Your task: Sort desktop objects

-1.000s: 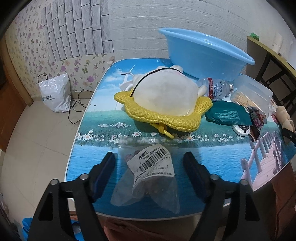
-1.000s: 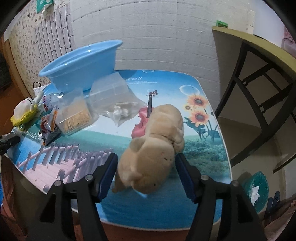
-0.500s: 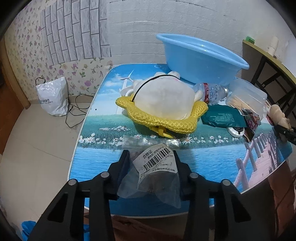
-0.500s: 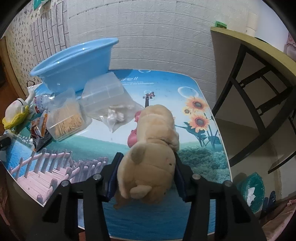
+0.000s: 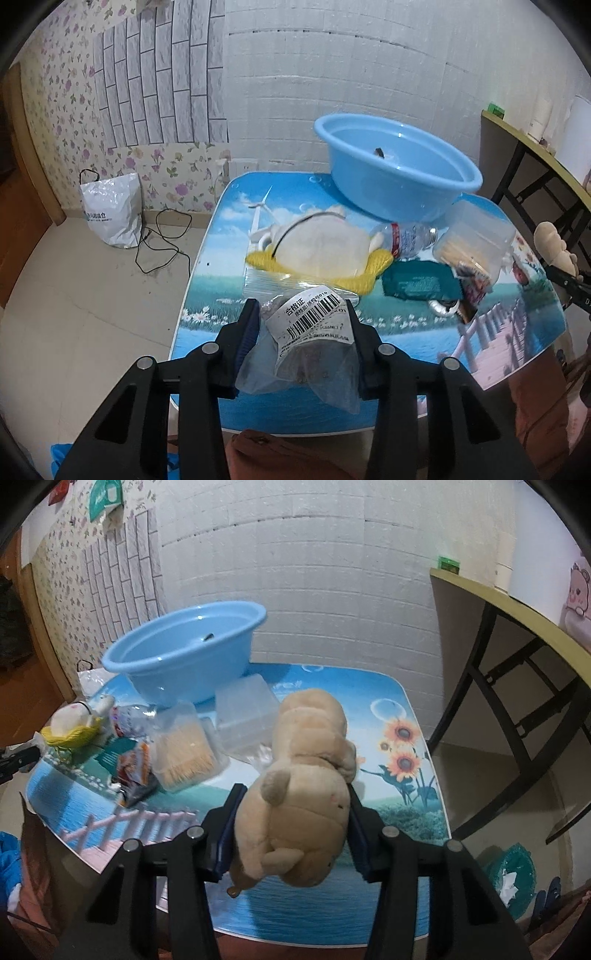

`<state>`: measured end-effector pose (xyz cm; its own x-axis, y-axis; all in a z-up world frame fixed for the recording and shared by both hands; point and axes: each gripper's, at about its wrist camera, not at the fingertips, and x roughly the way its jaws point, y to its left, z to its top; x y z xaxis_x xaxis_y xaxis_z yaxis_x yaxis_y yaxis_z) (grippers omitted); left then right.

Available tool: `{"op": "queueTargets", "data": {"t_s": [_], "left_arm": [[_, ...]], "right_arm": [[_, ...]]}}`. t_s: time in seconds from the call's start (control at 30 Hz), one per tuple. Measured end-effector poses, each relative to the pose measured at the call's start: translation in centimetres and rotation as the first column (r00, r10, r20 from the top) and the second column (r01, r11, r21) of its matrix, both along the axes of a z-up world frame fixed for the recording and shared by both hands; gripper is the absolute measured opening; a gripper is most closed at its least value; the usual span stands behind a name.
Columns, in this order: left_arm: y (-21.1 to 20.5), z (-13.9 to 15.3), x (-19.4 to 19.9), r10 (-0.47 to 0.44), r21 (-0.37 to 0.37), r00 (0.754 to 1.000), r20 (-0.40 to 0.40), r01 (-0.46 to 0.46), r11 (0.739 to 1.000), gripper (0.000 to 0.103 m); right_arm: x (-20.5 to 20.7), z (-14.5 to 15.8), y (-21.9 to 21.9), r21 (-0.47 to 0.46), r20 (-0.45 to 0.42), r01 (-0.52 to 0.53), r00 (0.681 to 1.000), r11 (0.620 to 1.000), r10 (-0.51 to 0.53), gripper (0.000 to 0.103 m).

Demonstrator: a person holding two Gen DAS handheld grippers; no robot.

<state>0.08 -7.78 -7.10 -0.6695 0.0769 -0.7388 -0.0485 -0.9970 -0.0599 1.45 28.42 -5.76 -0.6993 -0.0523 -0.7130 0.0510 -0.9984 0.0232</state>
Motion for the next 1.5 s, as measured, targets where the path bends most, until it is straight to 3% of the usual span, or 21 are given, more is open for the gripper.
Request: {"op": "queueTargets", "data": {"t_s": [1.5], "left_arm": [[3.5,5.1,-1.9,-0.070,-0.018,0.995,-0.070,0.069,0.997,0.042]], "right_arm": [[-1.1,2.3,-1.4,-0.091,-0.041,-0.071,0.997,0.993,0.067,0.049]]}}
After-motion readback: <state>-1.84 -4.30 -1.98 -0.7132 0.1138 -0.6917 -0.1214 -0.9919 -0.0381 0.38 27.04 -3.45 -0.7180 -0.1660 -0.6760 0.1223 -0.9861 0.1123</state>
